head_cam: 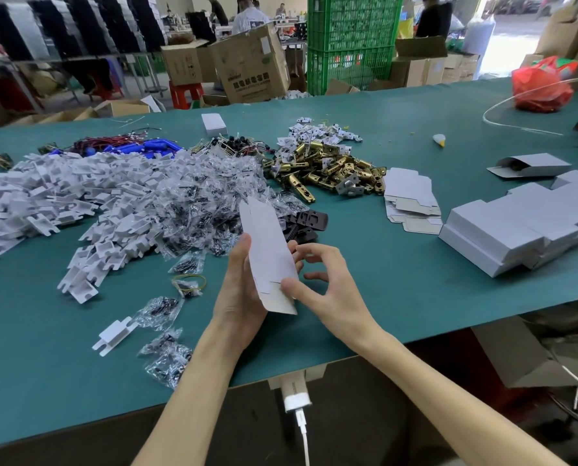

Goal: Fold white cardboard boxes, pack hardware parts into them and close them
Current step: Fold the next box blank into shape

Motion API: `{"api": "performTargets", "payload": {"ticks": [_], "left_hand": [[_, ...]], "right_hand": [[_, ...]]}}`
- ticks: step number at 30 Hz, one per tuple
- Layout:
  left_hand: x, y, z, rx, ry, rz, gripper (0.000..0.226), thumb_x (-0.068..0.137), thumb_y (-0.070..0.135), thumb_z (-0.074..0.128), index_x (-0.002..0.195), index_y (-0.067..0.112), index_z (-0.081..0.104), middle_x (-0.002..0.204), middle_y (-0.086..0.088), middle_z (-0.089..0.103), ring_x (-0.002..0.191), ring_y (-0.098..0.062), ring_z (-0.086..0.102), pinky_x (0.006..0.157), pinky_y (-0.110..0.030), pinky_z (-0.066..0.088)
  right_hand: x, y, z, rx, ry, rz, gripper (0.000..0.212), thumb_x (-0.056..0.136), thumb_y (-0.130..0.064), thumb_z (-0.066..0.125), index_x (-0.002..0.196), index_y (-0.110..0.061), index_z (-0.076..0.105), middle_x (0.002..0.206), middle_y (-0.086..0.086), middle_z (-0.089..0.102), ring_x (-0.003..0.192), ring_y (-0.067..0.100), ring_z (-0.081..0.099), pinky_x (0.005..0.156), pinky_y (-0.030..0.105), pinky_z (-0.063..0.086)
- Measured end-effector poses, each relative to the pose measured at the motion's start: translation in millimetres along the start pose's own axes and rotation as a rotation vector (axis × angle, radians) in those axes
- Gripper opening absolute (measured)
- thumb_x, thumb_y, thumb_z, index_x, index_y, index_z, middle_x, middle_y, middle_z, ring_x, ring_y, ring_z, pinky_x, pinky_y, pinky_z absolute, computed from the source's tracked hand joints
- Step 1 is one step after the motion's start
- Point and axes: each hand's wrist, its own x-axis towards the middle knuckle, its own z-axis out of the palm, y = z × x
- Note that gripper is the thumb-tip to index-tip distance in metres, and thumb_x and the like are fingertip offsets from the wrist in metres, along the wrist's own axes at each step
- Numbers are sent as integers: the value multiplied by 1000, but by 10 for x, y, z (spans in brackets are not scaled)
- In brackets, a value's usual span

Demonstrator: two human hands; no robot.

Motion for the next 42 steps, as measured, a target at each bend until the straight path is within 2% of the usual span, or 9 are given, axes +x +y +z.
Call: {"api": "performTargets", "payload": {"ticks": [4, 8, 15, 19, 23, 27, 32, 38, 42], "left_hand": [[15, -28, -39, 1, -2, 12, 78, 88, 65, 58, 144, 11, 55, 140, -18, 63, 129, -32, 62, 114, -50, 44], [36, -53, -95, -62, 3, 0, 67, 100, 65, 42, 141, 16, 62, 147, -17, 59, 139, -32, 54, 121, -51, 34], [-9, 4, -90, -111, -121, -12, 80, 86, 67, 66, 147, 16, 57, 153, -17, 53, 137, -38, 50, 118, -56, 35], [-23, 37, -59, -124, -177, -49, 77, 89, 65, 64, 148, 16, 56, 154, -14, 52, 138, -29, 55, 114, -46, 44], [-24, 31, -16, -167, -237, -33, 88, 92, 59, 65, 159, 10, 38, 163, -19, 39, 152, -32, 37, 124, -49, 32], [-39, 53, 0, -209, -244, -32, 90, 89, 59, 69, 158, 9, 39, 162, -18, 41, 151, -32, 38, 123, -51, 33], [-76, 27, 71, -119, -245, -37, 89, 89, 60, 67, 157, 10, 40, 159, -16, 45, 149, -32, 41, 116, -50, 43], [-60, 51, 30, -150, -157, -3, 102, 78, 60, 80, 156, 8, 41, 155, -17, 50, 145, -35, 46, 116, -53, 43], [-61, 41, -41, -170, -170, -45, 102, 71, 61, 85, 153, 14, 48, 152, -19, 53, 139, -46, 50, 109, -54, 50]], "right_hand": [[9, 12, -21, 40, -70, 21, 59, 86, -27, 80, 137, -31, 52, 137, -11, 46, 131, 10, 45, 102, 39, 51], [48, -11, -59, 123, -254, 87, 82, 87, -30, 73, 157, -32, 30, 161, -23, 18, 146, -1, 28, 109, 26, 45], [56, -52, -98, 158, -343, 106, 84, 90, -34, 65, 157, -49, 15, 163, -31, 12, 138, -6, 36, 104, 16, 44], [62, 1, -119, 221, -332, 138, 88, 91, -33, 65, 158, -50, 11, 161, -24, 26, 140, 1, 39, 105, 20, 44], [64, 31, -123, 248, -311, 173, 88, 91, -36, 69, 155, -57, 12, 158, -23, 37, 138, 0, 44, 106, 25, 42], [67, 44, -119, 260, -295, 180, 84, 92, -40, 67, 155, -58, 14, 153, -27, 43, 133, -1, 50, 107, 29, 41], [60, 60, -127, 302, -241, 205, 76, 96, -37, 62, 158, -47, 19, 127, -39, 59, 114, -1, 62, 92, 15, 49], [71, 49, -140, 275, -293, 205, 80, 91, -30, 65, 154, -55, 23, 142, -18, 58, 122, 14, 59, 113, 38, 41], [78, 19, -138, 233, -349, 168, 76, 93, -32, 62, 153, -57, 23, 157, -13, 39, 128, 22, 54, 117, 49, 37]]}}
